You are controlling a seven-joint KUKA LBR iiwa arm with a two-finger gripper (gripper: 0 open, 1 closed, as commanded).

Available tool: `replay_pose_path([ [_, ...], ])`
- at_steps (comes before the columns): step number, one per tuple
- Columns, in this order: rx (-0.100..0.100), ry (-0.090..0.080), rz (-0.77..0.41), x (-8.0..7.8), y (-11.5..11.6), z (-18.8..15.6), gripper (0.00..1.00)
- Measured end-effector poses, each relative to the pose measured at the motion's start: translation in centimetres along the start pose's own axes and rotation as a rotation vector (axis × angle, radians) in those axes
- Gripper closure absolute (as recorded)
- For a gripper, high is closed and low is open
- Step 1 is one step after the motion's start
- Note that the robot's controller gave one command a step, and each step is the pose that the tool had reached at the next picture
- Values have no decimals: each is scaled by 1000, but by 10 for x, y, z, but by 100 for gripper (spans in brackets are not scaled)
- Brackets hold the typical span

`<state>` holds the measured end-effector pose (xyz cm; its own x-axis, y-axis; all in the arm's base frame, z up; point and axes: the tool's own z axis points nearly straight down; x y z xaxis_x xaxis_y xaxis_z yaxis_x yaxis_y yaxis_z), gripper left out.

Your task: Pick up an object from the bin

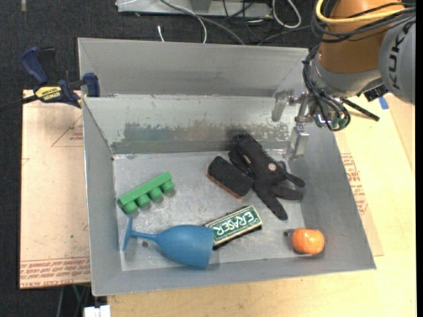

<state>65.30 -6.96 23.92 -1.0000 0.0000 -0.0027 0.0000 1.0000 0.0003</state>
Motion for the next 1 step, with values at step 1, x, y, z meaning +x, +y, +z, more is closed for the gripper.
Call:
replay_pose_path([
  [1,-1,-1,210,42,-25,130,0],
])
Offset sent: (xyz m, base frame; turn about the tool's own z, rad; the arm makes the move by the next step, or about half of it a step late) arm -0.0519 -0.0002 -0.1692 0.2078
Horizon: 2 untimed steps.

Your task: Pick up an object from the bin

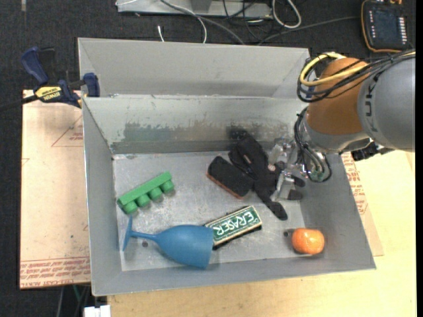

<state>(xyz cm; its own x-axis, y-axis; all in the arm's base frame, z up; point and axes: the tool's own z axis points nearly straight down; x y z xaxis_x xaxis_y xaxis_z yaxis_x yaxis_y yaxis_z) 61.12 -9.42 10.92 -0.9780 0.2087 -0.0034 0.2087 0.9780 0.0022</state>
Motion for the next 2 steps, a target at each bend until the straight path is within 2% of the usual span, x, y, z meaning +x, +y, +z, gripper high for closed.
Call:
replay_pose_path([
  [1,0,-11,-5,14,22,38,0],
  [2,-1,-3,194,14,2,39,0],
])
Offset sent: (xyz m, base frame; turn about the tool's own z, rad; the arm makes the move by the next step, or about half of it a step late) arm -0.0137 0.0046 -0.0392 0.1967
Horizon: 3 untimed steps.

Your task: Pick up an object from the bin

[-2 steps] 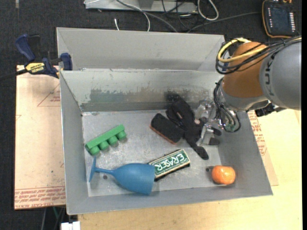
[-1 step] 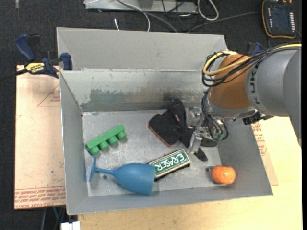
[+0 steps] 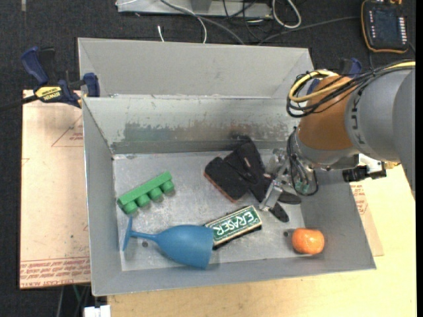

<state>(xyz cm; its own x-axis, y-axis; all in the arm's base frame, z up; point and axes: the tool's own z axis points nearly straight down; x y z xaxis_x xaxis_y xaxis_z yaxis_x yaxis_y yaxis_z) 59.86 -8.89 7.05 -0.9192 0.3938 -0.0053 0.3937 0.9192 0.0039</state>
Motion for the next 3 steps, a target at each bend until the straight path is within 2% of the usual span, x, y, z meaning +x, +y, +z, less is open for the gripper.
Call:
replay_pose_path([
  [1,-1,-12,-190,3,19,-1,0],
  [2,-2,-6,-10,-1,2,-2,100],
  [3,-2,-6,-11,-1,2,-2,100],
])
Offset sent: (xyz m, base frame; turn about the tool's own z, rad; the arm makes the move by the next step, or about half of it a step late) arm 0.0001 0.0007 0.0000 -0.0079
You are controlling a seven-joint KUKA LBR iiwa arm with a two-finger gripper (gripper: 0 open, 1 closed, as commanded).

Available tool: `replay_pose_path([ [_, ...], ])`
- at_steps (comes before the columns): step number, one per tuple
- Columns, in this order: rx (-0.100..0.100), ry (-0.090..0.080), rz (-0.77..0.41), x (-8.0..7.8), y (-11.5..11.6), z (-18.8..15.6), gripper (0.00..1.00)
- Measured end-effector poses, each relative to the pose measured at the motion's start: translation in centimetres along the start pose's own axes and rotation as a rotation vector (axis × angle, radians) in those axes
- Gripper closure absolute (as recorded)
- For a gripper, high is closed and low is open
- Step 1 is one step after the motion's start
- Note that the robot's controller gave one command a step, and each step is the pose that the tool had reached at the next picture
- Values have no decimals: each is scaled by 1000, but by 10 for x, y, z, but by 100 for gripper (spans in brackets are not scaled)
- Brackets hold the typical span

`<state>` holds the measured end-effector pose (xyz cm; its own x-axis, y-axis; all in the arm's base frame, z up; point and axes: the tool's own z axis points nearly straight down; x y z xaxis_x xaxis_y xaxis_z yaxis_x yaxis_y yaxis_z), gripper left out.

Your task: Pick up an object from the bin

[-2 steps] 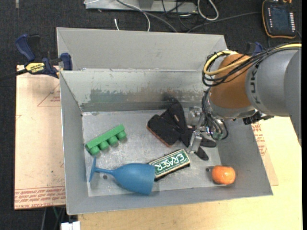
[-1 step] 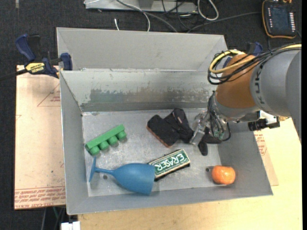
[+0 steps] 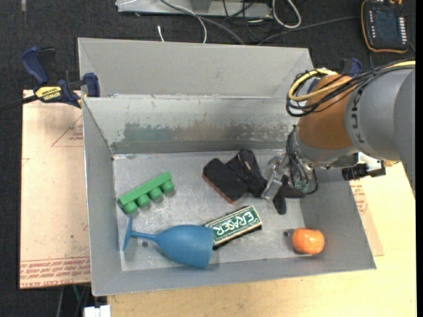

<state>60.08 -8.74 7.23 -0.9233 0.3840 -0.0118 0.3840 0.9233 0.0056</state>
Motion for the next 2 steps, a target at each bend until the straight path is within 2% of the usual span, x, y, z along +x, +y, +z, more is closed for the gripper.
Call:
replay_pose_path([
  [1,2,10,-1,3,-1,-23,100],
  [2,1,5,-1,1,0,-59,100],
])
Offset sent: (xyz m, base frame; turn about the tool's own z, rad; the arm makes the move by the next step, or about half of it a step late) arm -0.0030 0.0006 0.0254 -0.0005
